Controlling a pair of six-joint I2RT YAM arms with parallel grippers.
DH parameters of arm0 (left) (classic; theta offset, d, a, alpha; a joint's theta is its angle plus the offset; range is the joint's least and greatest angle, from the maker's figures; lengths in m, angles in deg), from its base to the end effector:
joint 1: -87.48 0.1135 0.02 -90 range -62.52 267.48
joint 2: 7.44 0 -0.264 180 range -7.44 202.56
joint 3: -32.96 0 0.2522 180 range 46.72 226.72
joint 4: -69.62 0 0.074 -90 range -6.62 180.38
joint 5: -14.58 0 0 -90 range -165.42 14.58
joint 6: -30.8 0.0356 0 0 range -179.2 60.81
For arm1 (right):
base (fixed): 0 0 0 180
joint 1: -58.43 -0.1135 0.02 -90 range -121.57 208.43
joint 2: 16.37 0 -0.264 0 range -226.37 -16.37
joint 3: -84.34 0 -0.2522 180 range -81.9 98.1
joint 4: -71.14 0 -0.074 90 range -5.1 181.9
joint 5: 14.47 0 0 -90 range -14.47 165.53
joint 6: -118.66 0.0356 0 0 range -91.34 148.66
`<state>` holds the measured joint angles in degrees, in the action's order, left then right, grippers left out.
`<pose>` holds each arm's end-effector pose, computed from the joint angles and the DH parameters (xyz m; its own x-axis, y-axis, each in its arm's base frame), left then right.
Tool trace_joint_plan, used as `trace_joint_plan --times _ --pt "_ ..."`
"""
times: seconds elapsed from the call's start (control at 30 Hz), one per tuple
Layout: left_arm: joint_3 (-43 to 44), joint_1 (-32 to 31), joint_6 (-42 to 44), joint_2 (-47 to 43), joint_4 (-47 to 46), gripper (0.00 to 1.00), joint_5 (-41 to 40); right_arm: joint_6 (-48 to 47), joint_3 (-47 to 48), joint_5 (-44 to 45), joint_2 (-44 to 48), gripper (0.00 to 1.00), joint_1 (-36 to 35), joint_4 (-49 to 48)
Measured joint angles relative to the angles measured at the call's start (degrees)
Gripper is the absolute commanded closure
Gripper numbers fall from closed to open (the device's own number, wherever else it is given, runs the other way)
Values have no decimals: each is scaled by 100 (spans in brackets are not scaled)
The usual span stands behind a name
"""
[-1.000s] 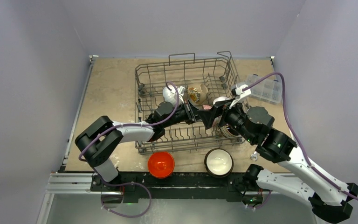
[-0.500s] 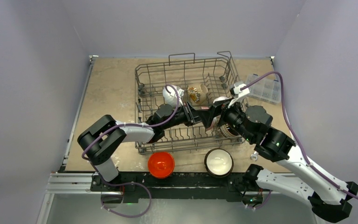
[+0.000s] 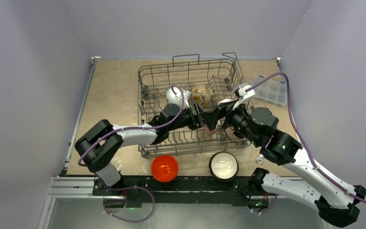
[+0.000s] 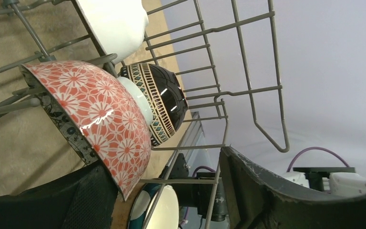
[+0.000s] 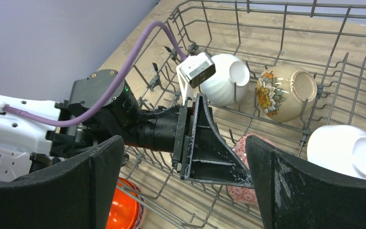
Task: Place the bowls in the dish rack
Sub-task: Place the bowl in the dish rack.
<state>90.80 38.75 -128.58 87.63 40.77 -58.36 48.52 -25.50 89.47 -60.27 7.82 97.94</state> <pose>0.2237 -0.2707 0.2081 -0.8855 -0.3474 -0.3084 0.2305 0.2478 -0.9410 0.1110 0.1217 0.4071 -0.2085 0.2656 -0.9413 -0.5597 0.7569 0.3376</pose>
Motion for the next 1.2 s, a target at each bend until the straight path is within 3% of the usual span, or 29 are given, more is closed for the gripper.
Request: trace_joint_plan --times 0.23,0.37,0.63,0.93,1.2 --pt "758 -46 726 -402 1781 25 -282 0 9 -15 -4 1 0 -2" --pt "1268 -48 1152 -424 2852 10 -518 -4 24 -17 -37 1 0 -4" --pt "1360 -48 1808 -1045 4339 6 -1231 -42 63 -59 -72 1 0 -7" --pt "1362 -48 2809 -2485 5309 7 -1899 -20 85 -197 -74 1 0 -11" --pt "1207 -48 3499 -3676 5626 9 -1998 223 103 -481 -470 1 0 -48"
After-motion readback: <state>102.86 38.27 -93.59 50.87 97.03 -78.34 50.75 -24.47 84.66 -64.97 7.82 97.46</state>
